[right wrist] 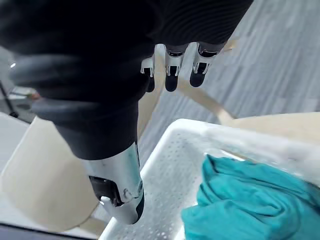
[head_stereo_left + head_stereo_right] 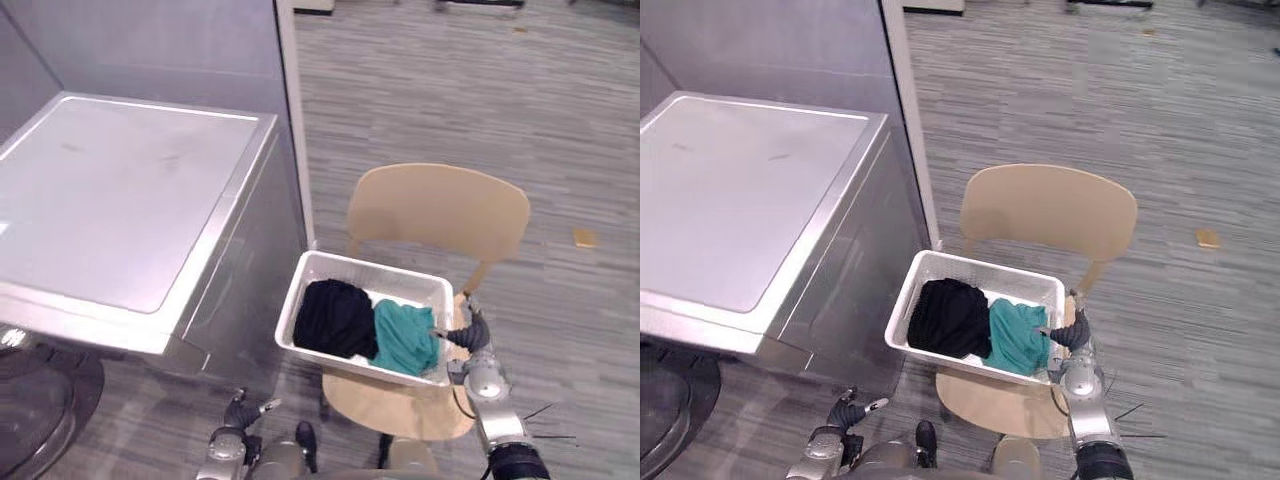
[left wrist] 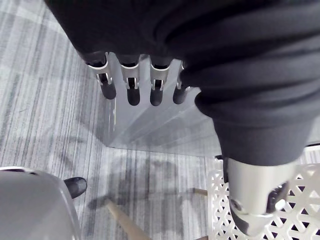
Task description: Pick up the laundry basket with both hands and put the clothes into the washing machine.
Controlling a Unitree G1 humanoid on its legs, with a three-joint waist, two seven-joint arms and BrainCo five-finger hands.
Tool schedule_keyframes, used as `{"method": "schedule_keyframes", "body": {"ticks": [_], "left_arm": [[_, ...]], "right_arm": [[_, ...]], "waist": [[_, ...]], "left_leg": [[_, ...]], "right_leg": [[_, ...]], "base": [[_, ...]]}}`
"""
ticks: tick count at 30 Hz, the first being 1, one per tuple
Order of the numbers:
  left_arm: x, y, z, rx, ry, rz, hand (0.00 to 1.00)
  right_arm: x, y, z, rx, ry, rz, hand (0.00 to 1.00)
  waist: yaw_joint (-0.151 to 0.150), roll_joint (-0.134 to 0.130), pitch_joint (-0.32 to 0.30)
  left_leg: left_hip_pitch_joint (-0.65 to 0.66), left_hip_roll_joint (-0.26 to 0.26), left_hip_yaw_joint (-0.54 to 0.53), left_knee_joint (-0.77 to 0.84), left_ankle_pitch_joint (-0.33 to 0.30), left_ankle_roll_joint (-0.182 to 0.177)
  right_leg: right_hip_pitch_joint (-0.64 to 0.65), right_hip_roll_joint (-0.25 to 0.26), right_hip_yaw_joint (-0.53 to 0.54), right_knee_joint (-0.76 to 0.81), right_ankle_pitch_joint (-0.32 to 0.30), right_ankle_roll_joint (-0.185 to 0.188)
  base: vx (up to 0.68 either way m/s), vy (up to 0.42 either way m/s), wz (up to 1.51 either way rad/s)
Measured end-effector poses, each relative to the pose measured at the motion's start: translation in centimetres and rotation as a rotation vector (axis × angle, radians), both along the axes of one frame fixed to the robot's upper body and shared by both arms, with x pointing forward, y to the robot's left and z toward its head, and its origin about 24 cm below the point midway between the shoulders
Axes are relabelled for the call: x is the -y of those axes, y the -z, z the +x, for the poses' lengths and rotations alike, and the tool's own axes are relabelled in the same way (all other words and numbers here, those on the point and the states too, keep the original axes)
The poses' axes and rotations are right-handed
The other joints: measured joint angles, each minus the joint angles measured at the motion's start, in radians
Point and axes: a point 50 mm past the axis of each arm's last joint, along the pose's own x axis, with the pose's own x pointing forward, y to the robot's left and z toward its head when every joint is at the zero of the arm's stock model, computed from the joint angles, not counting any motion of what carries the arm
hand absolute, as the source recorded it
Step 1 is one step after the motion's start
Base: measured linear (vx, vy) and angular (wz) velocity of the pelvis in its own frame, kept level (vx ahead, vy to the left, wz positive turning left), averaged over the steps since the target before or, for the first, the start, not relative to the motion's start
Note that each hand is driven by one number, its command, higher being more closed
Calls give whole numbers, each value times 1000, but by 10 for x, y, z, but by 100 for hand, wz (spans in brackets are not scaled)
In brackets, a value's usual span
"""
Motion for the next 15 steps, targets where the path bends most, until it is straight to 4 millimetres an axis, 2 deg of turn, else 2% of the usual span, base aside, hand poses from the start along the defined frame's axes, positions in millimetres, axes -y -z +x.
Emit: {"method": "schedule_keyframes", "body": {"ticks": [1, 4, 6, 8, 9, 11, 13, 15], "left_arm": [[-1, 1, -5, -7, -5, 1, 0], [0, 1, -4, -5, 9, 4, 0], [3, 1, -3, -4, 35, 1, 0], [5, 0, -2, 3, 49, 0, 0], [8, 0, 1, 11, 64, -3, 0], [10, -1, 4, 21, 82, -3, 0], [11, -5, 13, 52, 89, -4, 0], [12, -9, 21, 81, 92, -4, 0]], "right_arm": [[-11, -3, 2, 4, -71, -29, 0], [-46, -1, 4, -13, -273, -64, 0], [-69, 4, 3, -39, -405, -72, 0], [-82, 8, 7, -63, -480, -89, 0], [-91, 10, 10, -82, -532, -105, 0], [-99, 11, 19, -97, -580, -144, 0], [-100, 6, 34, -92, -592, -184, 0], [-99, -3, 53, -79, -585, -227, 0]], "waist": [[-1, 7, -4], [3, 4, -6], [4, 4, -7], [10, 4, -7], [22, 5, -7], [31, 6, -6], [54, 9, 26], [64, 15, 65]], "left_leg": [[1, 10, -13, -23, 14, -9], [9, 29, -39, -73, 45, -29], [14, 32, -61, -86, 55, -34], [13, 33, -68, -87, 58, -33], [6, 30, -81, -91, 67, -31], [-18, 22, -119, -112, 96, -28], [-43, 16, -150, -114, 115, -25], [-85, 8, -192, -110, 137, -24]], "right_leg": [[13, 16, -16, -29, 14, -6], [40, 50, -48, -93, 45, -24], [62, 59, -70, -116, 50, -27], [71, 68, -80, -128, 54, -27], [72, 68, -91, -138, 60, -29], [70, 67, -126, -166, 78, -28], [65, 65, -156, -177, 92, -30], [48, 63, -191, -183, 100, -32]], "base": [[46, -129, 16], [39, -132, 20], [34, -79, 29], [10, -47, 20], [-7, -23, 27], [-30, 2, 54], [-71, 24, 55], [-149, 36, 56]]}}
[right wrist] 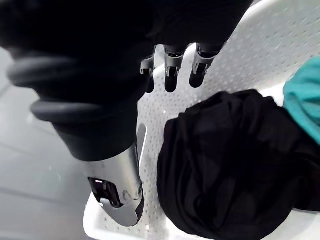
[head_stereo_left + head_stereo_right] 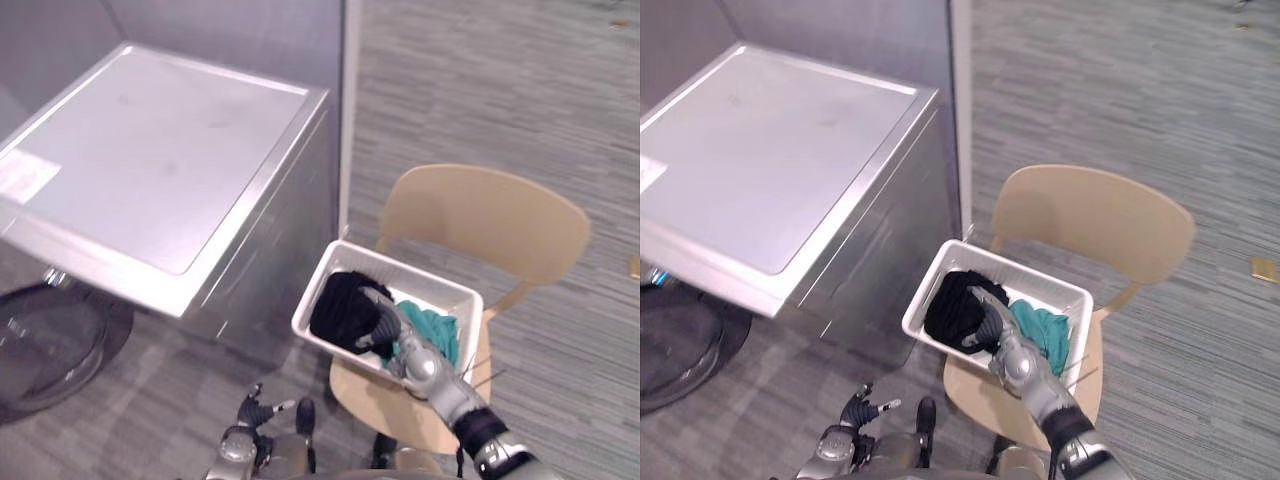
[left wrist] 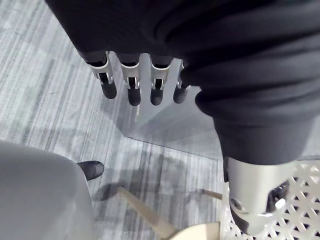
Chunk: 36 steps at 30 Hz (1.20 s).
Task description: Pick up the laundry basket with both hands and put the clothes into the washing machine.
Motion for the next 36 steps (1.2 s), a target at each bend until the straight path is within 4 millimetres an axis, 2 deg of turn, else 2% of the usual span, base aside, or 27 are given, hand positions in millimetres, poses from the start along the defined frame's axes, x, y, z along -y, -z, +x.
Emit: {"method": "schedule_keyframes", "body": {"ticks": [3, 5, 8, 13, 16, 17, 18, 22, 27, 32, 36], "left_arm": [[3, -10, 18, 78, 7, -10, 0], [3, -15, 29, 115, 2, -13, 0], [-1, -18, 33, 138, -32, -11, 0], [-3, -24, 42, 167, -29, -9, 0], [3, -31, 56, 211, -17, -33, 0], [5, -33, 59, 221, -9, -37, 0], [9, -35, 64, 236, 6, -42, 0], [21, -40, 72, 264, 6, -81, 0], [27, -44, 78, 278, 12, -95, 0], [30, -44, 78, 279, 32, -93, 0], [25, -44, 78, 277, 31, -78, 0]], "right_arm": [[11, -23, 31, 63, 36, -56, 0], [29, -42, 54, 112, 119, -99, 0], [60, -74, 77, 193, 243, -159, 0], [99, -113, 97, 255, 369, -252, 0], [112, -123, 101, 255, 408, -303, 0], [114, -126, 102, 266, 416, -309, 100], [115, -135, 104, 287, 429, -322, 100], [117, -141, 106, 307, 432, -353, 100], [112, -145, 107, 327, 425, -309, 100], [99, -129, 97, 328, 403, -173, 100], [82, -131, 83, 404, 377, 6, 100]], "waist": [[32, 30, 71], [51, 62, 116], [69, 88, 163], [82, 100, 209], [98, 113, 217], [98, 116, 219], [98, 117, 220], [96, 116, 220], [93, 114, 222], [80, 97, 234], [59, 90, 230]], "left_leg": [[-65, 0, -40, 1, 36, -4], [-110, -1, -61, -8, 50, -19], [-149, -2, -76, -54, 84, -39], [-225, -4, -95, -99, 142, -43], [-278, -11, -116, -99, 158, -43], [-285, -13, -121, -100, 160, -44], [-299, -19, -129, -100, 162, -47], [-313, -31, -152, -100, 169, -48], [-303, -27, -166, -100, 183, -41], [-239, -15, -170, -100, 183, -41], [-199, 2, -153, -102, 173, -43]], "right_leg": [[-51, -5, -33, 16, 13, -4], [-109, -14, -46, 56, 12, -3], [-181, -30, -52, 98, 12, -3], [-300, -48, -62, 170, 1, -8], [-372, -65, -68, 230, -23, -13], [-382, -69, -69, 243, -31, -12], [-406, -82, -73, 279, -51, -14], [-440, -107, -83, 351, -98, -17], [-437, -106, -88, 377, -119, -27], [-363, -84, -75, 340, -118, -31], [-314, -54, -51, 279, -94, -29]], "base": [[-160, 29, 40], [-198, 30, 28], [-175, 27, 12], [-61, -16, 8], [-28, -50, 13], [-20, -76, 22], [-17, -77, 22], [6, -90, 23], [7, -112, 6], [1, -98, -5], [-32, -48, -23]]}}
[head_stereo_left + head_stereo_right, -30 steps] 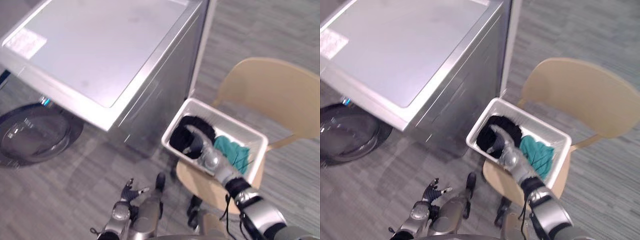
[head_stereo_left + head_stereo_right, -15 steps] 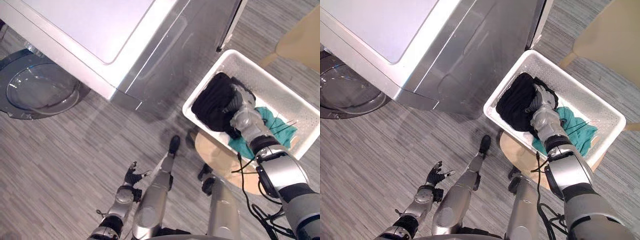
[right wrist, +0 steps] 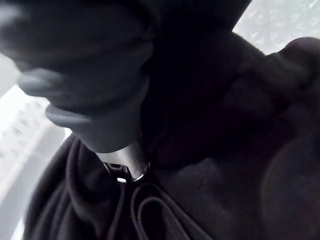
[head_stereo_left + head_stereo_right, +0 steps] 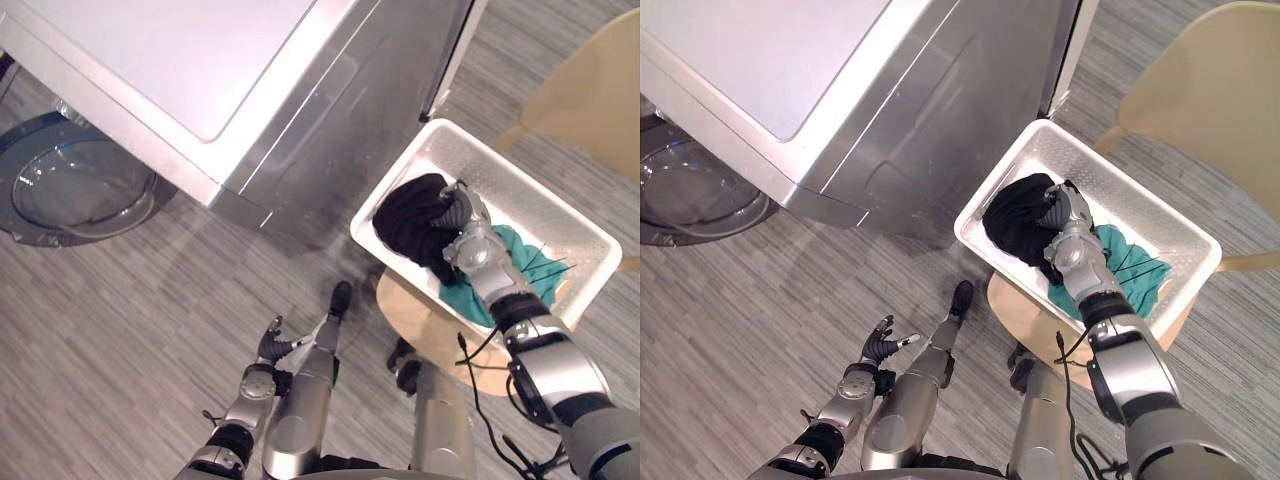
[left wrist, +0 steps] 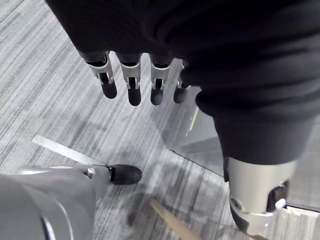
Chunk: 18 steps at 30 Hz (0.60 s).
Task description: Pick up the laundry basket with both hands and put the clothes into the washing machine.
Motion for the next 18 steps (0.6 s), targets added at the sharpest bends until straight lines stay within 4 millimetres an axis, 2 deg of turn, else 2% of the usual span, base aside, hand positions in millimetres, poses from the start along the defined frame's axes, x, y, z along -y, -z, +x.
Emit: {"method": "schedule_keyframes", "body": {"ticks": [3, 5, 6, 7, 11, 14, 16, 17, 18], "left_arm": [[-10, 5, -8, -30, -29, 15, 0], [-18, 13, -21, -79, -57, 23, 0], [-19, 15, -24, -92, -58, 28, 0], [-22, 21, -33, -126, -51, 47, 0], [-33, 30, -51, -190, -93, 61, 0], [-37, 30, -53, -200, -96, 73, 0], [-38, 30, -52, -200, -98, 75, 0], [-39, 30, -53, -203, -99, 76, 0], [-39, 30, -53, -201, -101, 78, 0]], "right_arm": [[-18, 13, -22, 52, -53, 184, 100], [-32, 35, -47, 38, -75, 345, 100], [-36, 39, -53, 31, -85, 384, 100], [-42, 48, -67, 19, -106, 470, 100], [-61, 53, -95, 31, -197, 647, 100], [-74, 50, -104, 40, -268, 746, 100], [-77, 52, -107, 34, -282, 798, 100], [-79, 54, -111, 22, -291, 831, 100], [-81, 56, -113, 14, -299, 849, 100]], "waist": [[-27, -33, -20], [-47, -81, -54], [-51, -92, -65], [-56, -111, -101], [-71, -140, -182], [-72, -147, -207], [-74, -144, -207], [-79, -147, -209], [-80, -148, -209]], "left_leg": [[31, 14, 28, 0, -10, 0], [69, 17, 60, 0, -14, -5], [79, 17, 67, 0, -15, -5], [100, 21, 83, 0, -26, -5], [155, 43, 154, 0, -66, 10], [171, 53, 185, 0, -87, -3], [183, 64, 187, 0, -93, 3], [185, 61, 165, 8, -89, 6], [179, 55, 143, 28, -83, 13]], "right_leg": [[36, 24, 25, -49, 28, 2], [77, 33, 51, -84, 46, 6], [88, 35, 57, -94, 50, 8], [110, 43, 78, -122, 63, 12], [166, 77, 145, -212, 109, 21], [178, 91, 180, -242, 137, 20], [163, 90, 185, -163, 107, 20], [138, 78, 210, -2, 30, 13], [137, 70, 235, 90, -16, 22]], "base": [[-4, -46, -32], [56, -44, -33], [51, -30, -36], [44, -15, -41], [7, 5, -56], [-59, 8, -44], [-60, -29, 9], [-43, -73, 54], [-70, -149, 89]]}}
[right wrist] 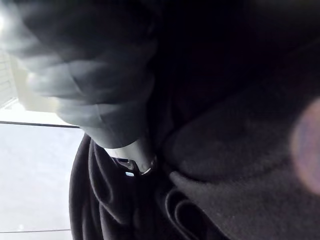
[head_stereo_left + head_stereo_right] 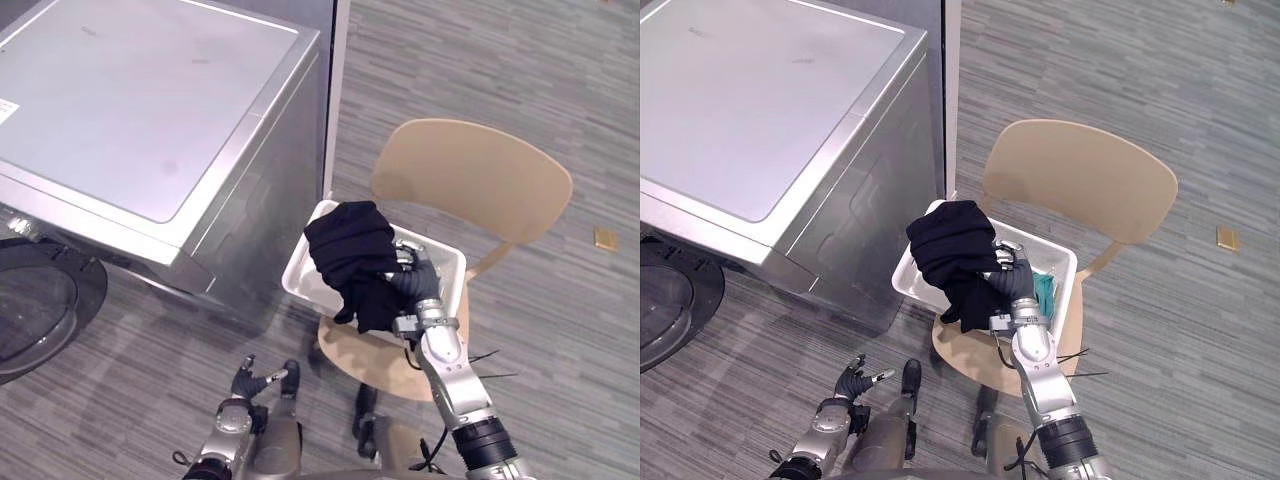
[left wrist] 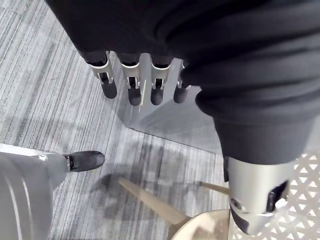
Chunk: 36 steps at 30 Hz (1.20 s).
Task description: Pick up the laundry basket with both hands and put the clothes into the washing machine.
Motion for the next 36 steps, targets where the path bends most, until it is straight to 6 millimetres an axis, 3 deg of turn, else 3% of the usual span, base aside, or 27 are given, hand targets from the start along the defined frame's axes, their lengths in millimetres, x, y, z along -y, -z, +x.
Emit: {"method": "schedule_keyframes", "body": {"ticks": [2, 3, 4, 5, 8, 9, 10, 12, 14, 17, 18, 20, 22, 25, 27, 28, 32, 36], "left_arm": [[-6, -2, -1, 14, -24, 7, 0], [-8, -4, -1, 27, -34, 8, 0], [-8, -8, 1, 58, -43, 12, 0], [-5, -12, 1, 89, -51, 1, 0], [18, -15, -6, 125, -63, -89, 0], [21, -16, -6, 137, -58, -101, 0], [27, -24, -1, 179, -41, -128, 0], [40, -46, 17, 302, 12, -164, 0], [43, -71, 29, 435, 27, -179, 0], [43, -104, 45, 615, 53, -183, 0], [44, -117, 53, 682, 76, -177, 0], [48, -126, 58, 719, 99, -179, 0], [55, -133, 63, 742, 159, -176, 0], [62, -142, 67, 777, 235, -152, 0], [69, -147, 71, 792, 302, -129, 0], [69, -147, 71, 793, 309, -126, 0], [90, -156, 80, 822, 452, -102, 0], [102, -150, 85, 789, 535, -74, 0]], "right_arm": [[-5, -1, -2, 7, -37, 20, 100], [-6, -2, -2, 19, -44, 21, 100], [-7, -6, 0, 40, -52, 16, 100], [-7, -11, 4, 61, -60, 1, 100], [8, -11, 8, 61, -43, -54, 100], [11, -11, 9, 61, -36, -67, 100], [18, -13, 10, 66, -15, -77, 100], [31, -15, 15, 71, 45, -89, 100], [39, -13, 18, 61, 74, -103, 100], [41, -11, 18, 48, 68, -128, 100], [41, -11, 18, 44, 63, -130, 100], [40, -11, 18, 43, 60, -129, 100], [36, -9, 21, 33, 44, -115, 100], [29, -9, 21, 32, 8, -89, 100], [12, -9, 21, 29, -82, -62, 100], [10, -10, 21, 30, -95, -60, 100], [-30, -22, 24, 48, -297, 4, 100], [-49, -24, 21, 38, -410, 64, 100]], "waist": [[-2, -17, -14], [2, -23, -19], [8, -22, -21], [22, 8, -32], [33, 101, -30], [33, 104, -29], [35, 101, -29], [18, 82, -29], [6, 82, -31], [4, 101, -43], [0, 106, -46], [-5, 115, -53], [-26, 108, -80], [-23, 87, -96], [-21, 80, -106], [-20, 81, -106], [-19, 82, -127], [-22, 83, -157]], "left_leg": [[-49, -31, -76, 69, 11, -14], [-70, -40, -93, 86, 15, -19], [-103, -48, -127, 104, 28, -36], [-144, -30, -159, 101, 54, -59], [-169, 37, -210, 75, 26, -55], [-163, 49, -210, 53, 2, -49], [-162, 51, -156, 25, -107, -20], [-191, -21, -30, 103, -74, -11], [-184, -59, 9, 272, -83, -14], [-84, -24, 17, 347, -120, -27], [1, -3, 28, 242, -127, -35], [53, 15, 25, 136, -127, -35], [86, 28, 13, 48, -127, -35], [90, 11, 7, 22, -126, -34], [93, -8, 9, 25, -124, -31], [94, -10, 10, 25, -124, -31], [89, -14, 16, 30, -118, -23], [90, -5, 12, 31, -115, -21]], "right_leg": [[11, -13, 105, 180, -112, 43], [15, -9, 134, 179, -137, 51], [26, 11, 172, 142, -183, 38], [41, 47, 159, 57, -217, -6], [45, 117, 56, 37, -180, -43], [48, 125, 36, 31, -174, -54], [58, 105, -6, -14, -141, -81], [51, 15, -89, -61, -96, -89], [53, -31, -123, -122, -45, -80], [70, -27, -150, -227, 31, -73], [88, -12, -167, -274, 60, -62], [106, 8, -189, -307, 79, -53], [107, 12, -223, -315, 92, -33], [108, 2, -218, -328, 113, -10], [122, -9, -201, -351, 134, 4], [124, -11, -198, -353, 136, 5], [131, -11, -187, -384, 165, 4], [142, 3, -188, -410, 179, -6]], "base": [[-94, -218, 112], [-164, -294, 112], [-228, -326, 82], [-240, -316, 66], [-273, -220, 63], [-260, -210, 99], [-277, -160, 107], [-237, -94, 135], [-148, -26, 86], [-130, 32, 46], [-77, 61, 36], [-68, 125, 37], [-55, 156, 40], [-53, 132, 14], [-60, 120, 5], [-60, 99, -1], [-54, 45, -6], [-12, -3, -2]]}}
